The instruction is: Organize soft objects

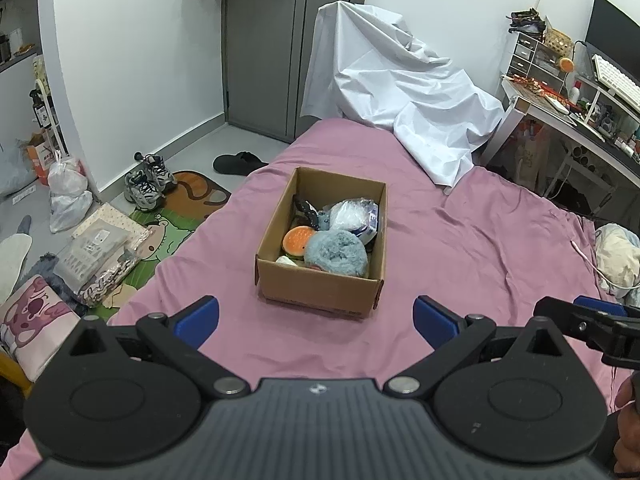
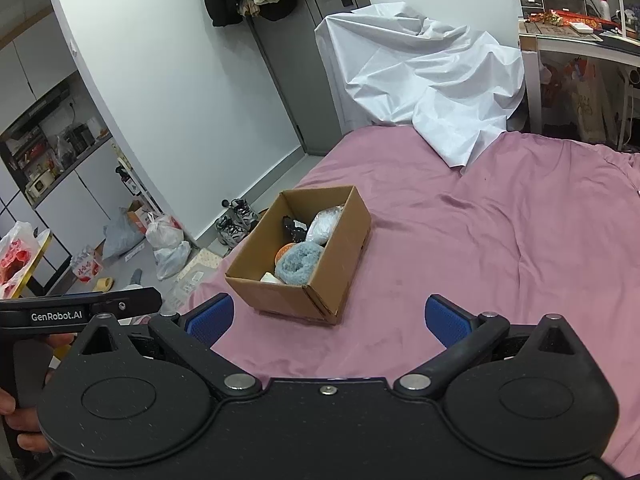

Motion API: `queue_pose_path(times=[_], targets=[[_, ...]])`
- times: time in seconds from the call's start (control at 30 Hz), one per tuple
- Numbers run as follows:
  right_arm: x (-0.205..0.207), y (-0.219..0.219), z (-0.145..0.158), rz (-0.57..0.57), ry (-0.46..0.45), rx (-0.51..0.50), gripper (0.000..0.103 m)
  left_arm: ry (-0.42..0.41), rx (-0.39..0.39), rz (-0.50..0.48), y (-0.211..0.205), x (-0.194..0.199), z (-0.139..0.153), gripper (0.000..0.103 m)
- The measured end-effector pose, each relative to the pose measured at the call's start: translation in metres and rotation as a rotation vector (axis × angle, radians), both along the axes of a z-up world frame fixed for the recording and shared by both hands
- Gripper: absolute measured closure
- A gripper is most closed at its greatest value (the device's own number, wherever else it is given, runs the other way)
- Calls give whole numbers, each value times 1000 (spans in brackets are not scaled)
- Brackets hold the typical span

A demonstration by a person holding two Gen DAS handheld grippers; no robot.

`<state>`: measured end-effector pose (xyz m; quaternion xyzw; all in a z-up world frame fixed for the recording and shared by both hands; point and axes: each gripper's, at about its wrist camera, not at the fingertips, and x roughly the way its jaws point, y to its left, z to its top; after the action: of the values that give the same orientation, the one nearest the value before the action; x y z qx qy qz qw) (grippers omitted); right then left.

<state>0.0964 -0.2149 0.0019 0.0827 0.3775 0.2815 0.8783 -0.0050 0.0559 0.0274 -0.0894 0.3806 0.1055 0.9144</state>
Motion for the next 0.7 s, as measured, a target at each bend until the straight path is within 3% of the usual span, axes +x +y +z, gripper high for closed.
queue_pose_path(times=[0.7], targets=[[-1,11,-3,15,9,-27,0,16,-3,24,11,-2,-9,1]])
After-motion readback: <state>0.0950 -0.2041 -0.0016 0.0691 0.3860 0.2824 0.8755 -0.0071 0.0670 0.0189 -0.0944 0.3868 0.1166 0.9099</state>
